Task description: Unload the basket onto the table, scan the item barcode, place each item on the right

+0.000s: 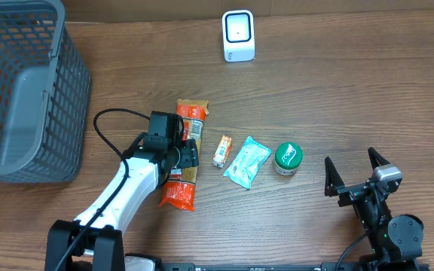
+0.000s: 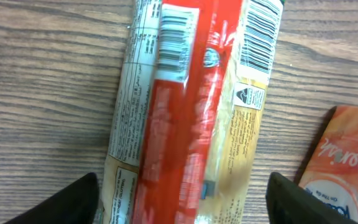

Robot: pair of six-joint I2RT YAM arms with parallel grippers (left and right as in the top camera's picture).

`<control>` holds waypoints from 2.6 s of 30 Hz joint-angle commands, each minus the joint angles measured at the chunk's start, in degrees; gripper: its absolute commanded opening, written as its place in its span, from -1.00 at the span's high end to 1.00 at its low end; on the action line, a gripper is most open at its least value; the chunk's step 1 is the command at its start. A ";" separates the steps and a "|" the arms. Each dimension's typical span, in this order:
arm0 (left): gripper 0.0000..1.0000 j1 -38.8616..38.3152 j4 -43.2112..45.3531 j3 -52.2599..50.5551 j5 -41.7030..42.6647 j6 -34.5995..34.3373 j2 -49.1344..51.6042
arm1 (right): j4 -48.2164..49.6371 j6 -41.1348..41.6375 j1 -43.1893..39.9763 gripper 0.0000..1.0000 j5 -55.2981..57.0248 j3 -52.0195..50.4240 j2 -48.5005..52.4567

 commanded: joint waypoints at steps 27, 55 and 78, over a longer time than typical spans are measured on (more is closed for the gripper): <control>-0.78 17.53 -14.99 21.18 -3.34 1.97 -1.16 | 0.24 -0.24 -0.15 -1.00 0.28 -0.59 -0.50; -1.00 21.97 -17.16 20.90 -3.32 1.95 -1.16 | 0.24 2.93 -0.15 -1.00 -0.20 -0.59 -0.50; -0.99 21.97 -17.16 20.90 -3.32 1.95 -1.16 | -36.35 20.20 -0.15 -1.00 -0.31 48.09 24.59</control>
